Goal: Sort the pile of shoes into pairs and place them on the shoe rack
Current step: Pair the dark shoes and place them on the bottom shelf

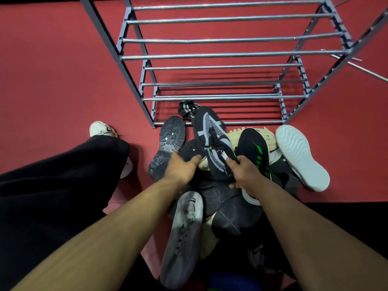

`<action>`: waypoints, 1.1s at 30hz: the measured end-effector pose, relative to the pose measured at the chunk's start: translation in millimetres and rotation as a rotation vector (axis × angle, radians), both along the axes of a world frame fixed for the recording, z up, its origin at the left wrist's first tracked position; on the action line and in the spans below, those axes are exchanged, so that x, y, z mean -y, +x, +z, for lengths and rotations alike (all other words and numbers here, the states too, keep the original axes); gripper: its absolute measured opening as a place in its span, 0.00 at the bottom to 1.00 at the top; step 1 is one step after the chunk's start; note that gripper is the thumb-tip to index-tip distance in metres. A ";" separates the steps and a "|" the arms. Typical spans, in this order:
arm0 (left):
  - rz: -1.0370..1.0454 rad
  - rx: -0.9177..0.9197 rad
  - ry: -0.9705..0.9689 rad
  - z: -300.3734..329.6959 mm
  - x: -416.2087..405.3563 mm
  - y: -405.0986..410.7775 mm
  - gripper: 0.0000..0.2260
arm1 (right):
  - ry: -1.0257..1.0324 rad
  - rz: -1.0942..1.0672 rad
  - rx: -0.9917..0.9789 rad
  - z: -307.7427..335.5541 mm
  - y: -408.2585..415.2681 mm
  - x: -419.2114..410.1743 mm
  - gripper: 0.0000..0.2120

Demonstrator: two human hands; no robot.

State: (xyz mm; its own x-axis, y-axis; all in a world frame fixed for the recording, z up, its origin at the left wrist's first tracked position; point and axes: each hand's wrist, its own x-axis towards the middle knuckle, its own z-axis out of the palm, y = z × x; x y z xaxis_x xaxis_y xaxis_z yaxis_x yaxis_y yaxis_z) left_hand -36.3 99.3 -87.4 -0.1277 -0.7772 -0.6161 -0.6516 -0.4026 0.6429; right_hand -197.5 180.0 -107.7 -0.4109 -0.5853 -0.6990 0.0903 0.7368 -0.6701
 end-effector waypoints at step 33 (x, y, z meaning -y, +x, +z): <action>0.431 -0.190 0.126 -30.4 47.9 35.2 0.11 | -0.311 -1.068 0.130 -22.9 -28.1 114.0 0.12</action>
